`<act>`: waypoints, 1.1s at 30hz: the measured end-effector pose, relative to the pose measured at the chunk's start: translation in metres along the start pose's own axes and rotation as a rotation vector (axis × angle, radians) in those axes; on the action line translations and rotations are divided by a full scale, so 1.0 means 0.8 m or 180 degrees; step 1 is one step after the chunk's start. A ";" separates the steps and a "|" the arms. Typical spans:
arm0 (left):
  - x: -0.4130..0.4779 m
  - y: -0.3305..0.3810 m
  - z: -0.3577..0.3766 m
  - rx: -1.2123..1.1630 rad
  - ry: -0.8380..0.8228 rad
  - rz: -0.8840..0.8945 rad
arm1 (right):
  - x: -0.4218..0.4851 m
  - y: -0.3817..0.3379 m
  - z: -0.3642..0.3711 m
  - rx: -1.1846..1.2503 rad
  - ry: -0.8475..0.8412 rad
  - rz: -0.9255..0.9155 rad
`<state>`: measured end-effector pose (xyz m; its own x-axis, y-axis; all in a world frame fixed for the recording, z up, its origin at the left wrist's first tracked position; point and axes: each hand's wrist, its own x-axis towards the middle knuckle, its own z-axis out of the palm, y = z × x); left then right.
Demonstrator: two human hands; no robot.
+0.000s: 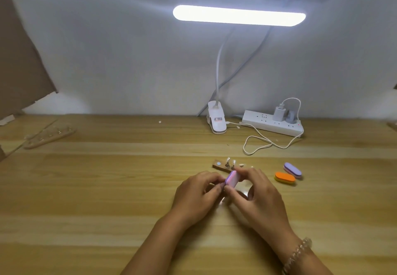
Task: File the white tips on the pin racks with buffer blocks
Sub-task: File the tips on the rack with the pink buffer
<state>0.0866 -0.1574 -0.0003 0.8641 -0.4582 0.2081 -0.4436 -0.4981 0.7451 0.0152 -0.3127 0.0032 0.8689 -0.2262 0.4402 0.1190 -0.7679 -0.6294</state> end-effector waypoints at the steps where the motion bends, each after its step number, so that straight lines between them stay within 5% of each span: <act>1: 0.000 -0.001 0.000 0.0012 -0.0006 -0.0001 | -0.001 0.000 0.000 -0.0079 -0.0042 -0.0062; 11: 0.000 -0.004 -0.001 -0.0160 0.0006 0.0062 | -0.009 -0.003 -0.001 -0.0222 -0.0218 -0.0272; 15: 0.000 -0.002 0.000 -0.0172 -0.0015 0.0059 | 0.003 0.006 -0.004 0.0217 0.0316 0.0129; 20: -0.001 -0.001 -0.001 -0.0090 -0.0002 0.0071 | -0.006 0.001 0.003 -0.0169 -0.0203 -0.0204; 33: -0.001 -0.002 0.001 -0.0056 0.0045 0.0094 | -0.001 0.000 -0.001 -0.0145 -0.0066 -0.0142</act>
<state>0.0860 -0.1568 -0.0022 0.8541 -0.4620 0.2389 -0.4647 -0.4714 0.7496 0.0142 -0.3130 0.0031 0.8731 -0.1789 0.4536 0.1364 -0.8035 -0.5795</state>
